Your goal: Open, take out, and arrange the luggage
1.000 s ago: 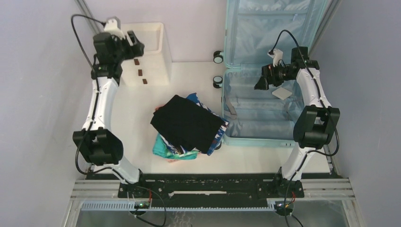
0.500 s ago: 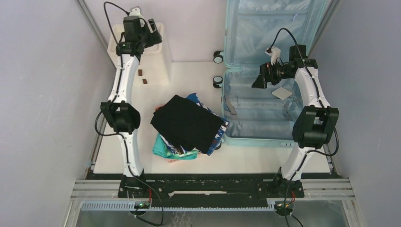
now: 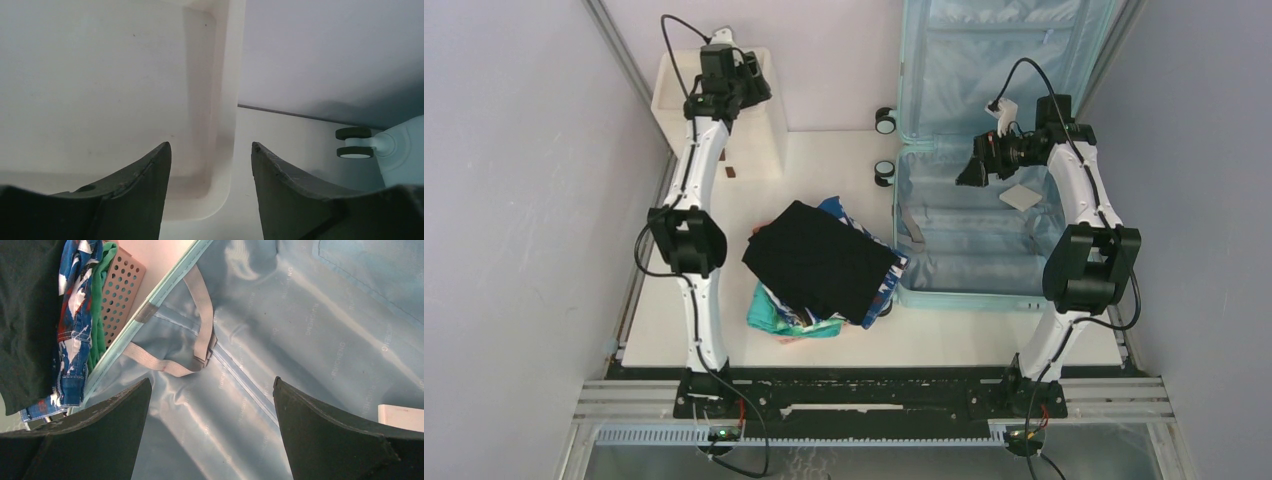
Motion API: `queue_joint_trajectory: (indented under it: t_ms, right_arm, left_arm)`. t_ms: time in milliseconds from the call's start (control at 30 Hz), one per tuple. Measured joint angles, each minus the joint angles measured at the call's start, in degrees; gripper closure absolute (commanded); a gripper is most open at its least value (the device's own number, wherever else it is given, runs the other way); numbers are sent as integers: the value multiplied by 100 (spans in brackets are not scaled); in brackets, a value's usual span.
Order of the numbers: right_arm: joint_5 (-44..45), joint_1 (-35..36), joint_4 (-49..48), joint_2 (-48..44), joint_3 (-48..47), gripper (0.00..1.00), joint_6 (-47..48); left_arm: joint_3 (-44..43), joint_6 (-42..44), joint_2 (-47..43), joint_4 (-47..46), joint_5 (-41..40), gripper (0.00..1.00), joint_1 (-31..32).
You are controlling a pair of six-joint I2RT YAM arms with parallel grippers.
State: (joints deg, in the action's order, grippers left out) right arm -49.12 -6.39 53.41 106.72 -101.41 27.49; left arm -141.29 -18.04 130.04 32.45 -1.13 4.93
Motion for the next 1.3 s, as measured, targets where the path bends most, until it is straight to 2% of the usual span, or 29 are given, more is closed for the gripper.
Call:
queue_joint_trajectory:
  t_ms: [100, 167, 233, 367, 500, 733, 1000, 1033, 1067, 1100, 1133, 1200, 1300]
  right_arm:
    - [-28, -17, -9, 0, 0, 0, -15]
    - [-48, -37, -13, 0, 2, 0, -26]
    - [-63, -66, -20, 0, 2, 0, -37]
    - [-76, -96, -48, 0, 9, 0, -48]
    - [-81, -114, -52, 0, 13, 0, -59]
    - [-92, -114, -59, 0, 24, 0, -59]
    - [-92, -136, -87, 0, 26, 0, -66]
    - [-90, -136, -90, 0, 26, 0, -68]
    - [-90, -136, -90, 0, 26, 0, -70]
    - [-90, -136, -90, 0, 26, 0, -70]
    - [-92, -136, -90, 0, 26, 0, -72]
    - [-92, -133, -90, 0, 26, 0, -72]
    - [-92, -133, -90, 0, 26, 0, -72]
  left_arm:
    - [0, 9, 170, -13, 2, 42, 39]
    - [0, 55, 221, -151, 0, 52, 74]
    - [0, 72, 221, -133, 4, 68, 101]
    - [4, 210, 221, -57, -15, 86, 142]
    - [304, 507, 63, -247, -46, 95, 184]
    - [1639, 975, -850, -490, -63, 99, 267]
    - [3110, 1091, -2116, -192, -2, 97, 485]
    - [3230, 1067, -2229, -151, -11, 91, 527]
    - [3353, 1038, -2337, -122, -15, 73, 570]
    - [3445, 992, -2422, -98, -31, 59, 605]
    - [3515, 940, -2498, -55, -63, 50, 634]
    - [3560, 815, -2594, 81, -129, 40, 658]
    - [3606, 595, -2769, 127, -142, 38, 621]
